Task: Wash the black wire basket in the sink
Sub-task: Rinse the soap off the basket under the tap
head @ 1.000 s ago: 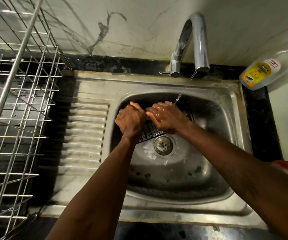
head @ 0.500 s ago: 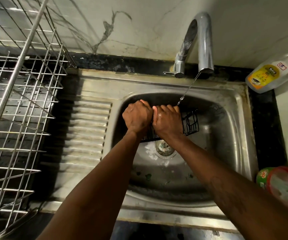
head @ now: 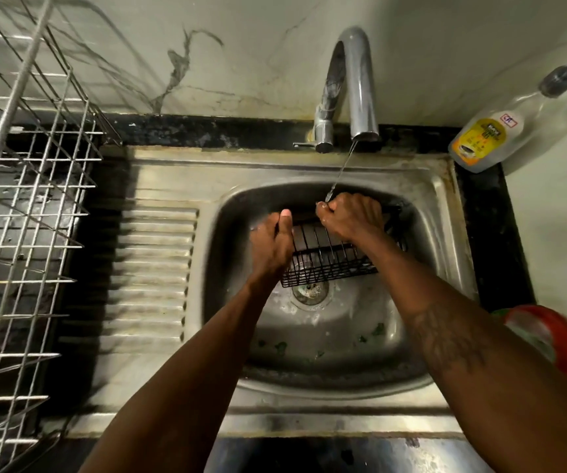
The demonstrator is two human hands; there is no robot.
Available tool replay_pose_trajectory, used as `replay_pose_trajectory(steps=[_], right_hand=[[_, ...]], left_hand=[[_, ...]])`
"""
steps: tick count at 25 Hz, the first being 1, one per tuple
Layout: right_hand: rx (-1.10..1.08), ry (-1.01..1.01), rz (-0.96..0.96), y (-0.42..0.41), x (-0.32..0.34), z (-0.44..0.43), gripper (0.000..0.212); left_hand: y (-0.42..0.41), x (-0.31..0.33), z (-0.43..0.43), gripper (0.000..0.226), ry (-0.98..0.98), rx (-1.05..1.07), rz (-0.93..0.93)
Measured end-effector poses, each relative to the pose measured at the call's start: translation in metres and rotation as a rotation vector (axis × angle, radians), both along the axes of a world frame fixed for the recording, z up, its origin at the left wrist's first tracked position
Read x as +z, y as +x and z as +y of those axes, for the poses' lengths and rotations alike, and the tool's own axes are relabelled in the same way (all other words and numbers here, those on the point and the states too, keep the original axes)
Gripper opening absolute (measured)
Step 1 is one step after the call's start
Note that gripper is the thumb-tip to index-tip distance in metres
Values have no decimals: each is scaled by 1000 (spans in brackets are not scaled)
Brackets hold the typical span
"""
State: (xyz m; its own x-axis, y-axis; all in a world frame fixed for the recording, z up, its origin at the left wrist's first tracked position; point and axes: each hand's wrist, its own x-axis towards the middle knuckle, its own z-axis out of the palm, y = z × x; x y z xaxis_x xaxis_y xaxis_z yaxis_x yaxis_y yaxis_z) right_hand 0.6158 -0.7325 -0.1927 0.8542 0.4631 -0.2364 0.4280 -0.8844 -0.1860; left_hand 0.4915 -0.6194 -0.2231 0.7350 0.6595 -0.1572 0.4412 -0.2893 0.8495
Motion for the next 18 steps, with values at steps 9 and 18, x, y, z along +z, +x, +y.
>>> replay_pose_trajectory(steps=[9, 18], right_hand=[[-107, 492, -112, -53, 13, 3, 63], [-498, 505, 371, 10, 50, 4, 43]], left_hand=[[29, 84, -13, 45, 313, -85, 268], [33, 87, -39, 36, 507, -303, -91]])
